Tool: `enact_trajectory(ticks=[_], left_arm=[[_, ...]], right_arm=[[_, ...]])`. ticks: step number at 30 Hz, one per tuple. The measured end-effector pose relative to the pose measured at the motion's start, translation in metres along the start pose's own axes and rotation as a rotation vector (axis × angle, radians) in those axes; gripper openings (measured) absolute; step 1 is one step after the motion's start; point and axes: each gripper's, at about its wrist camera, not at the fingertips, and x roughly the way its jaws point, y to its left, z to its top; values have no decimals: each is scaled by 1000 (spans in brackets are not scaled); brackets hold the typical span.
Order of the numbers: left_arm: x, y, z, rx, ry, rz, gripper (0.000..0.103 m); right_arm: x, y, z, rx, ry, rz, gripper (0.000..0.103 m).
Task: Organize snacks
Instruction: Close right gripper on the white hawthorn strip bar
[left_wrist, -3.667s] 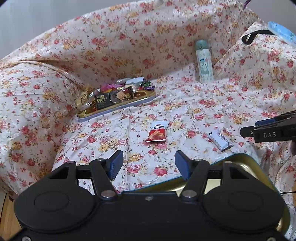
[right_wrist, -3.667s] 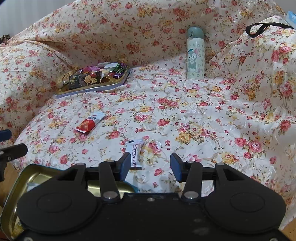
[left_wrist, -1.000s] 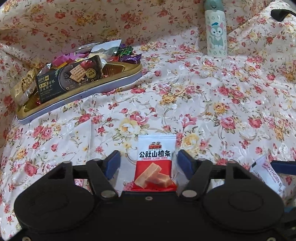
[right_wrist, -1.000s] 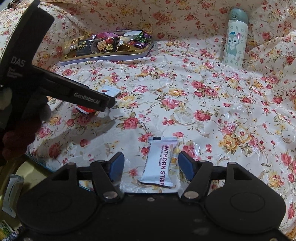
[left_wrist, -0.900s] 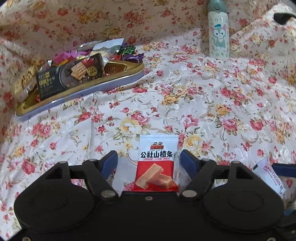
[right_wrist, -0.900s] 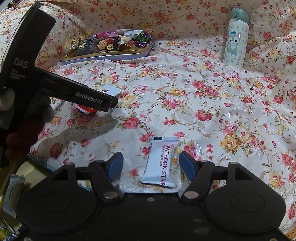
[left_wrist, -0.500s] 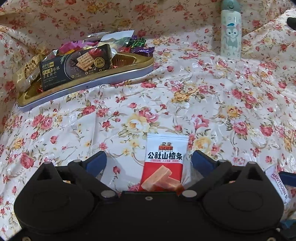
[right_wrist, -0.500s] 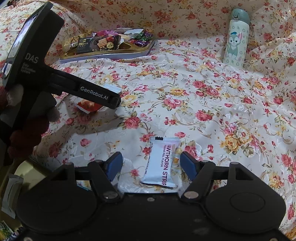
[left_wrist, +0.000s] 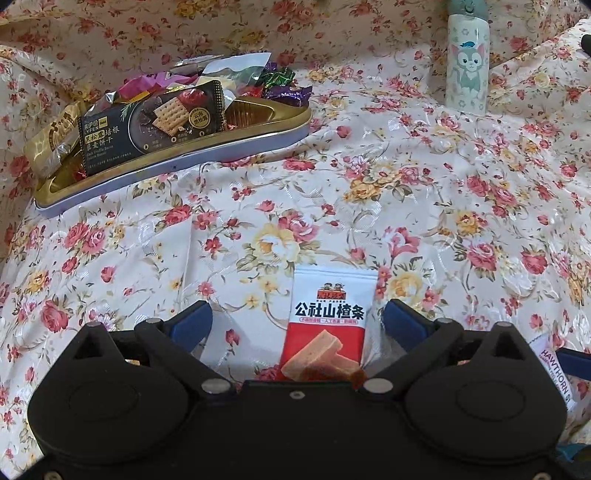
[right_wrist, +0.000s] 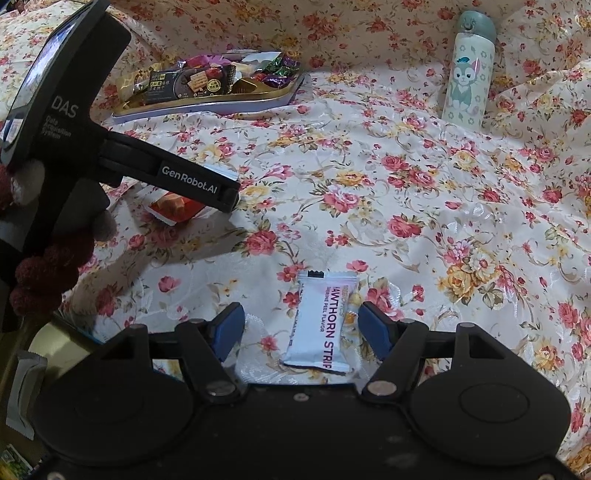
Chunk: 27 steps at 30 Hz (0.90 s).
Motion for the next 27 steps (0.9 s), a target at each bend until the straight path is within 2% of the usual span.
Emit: enact_trajectory(ticks=[3, 8, 10, 16, 19, 21, 24, 27], left_arm=[[0, 0, 0, -1, 2, 0, 101], [0, 0, 0, -2, 3, 0, 101], [0, 0, 0, -4, 5, 0, 101], [-2, 0, 0, -10, 7, -6, 96], [-8, -3, 0, -1, 4, -11, 85], [-13, -6, -1, 14, -2, -24, 69], [-20, -11, -2, 42, -2, -43, 50], [-22, -12, -2, 43, 0, -41, 44]], right_arm=[[-3, -1, 0, -3, 4, -15, 63], [-9, -4, -4, -19, -2, -36, 34], [-11, -5, -6, -29, -3, -44, 28], [-12, -9, -5, -2, -5, -47, 26], [-13, -13, -4, 20, -6, -55, 26], [-14, -16, -3, 39, -5, -50, 26], [-17, -20, -3, 62, -8, -42, 26], [-20, -23, -2, 81, -16, -34, 26]])
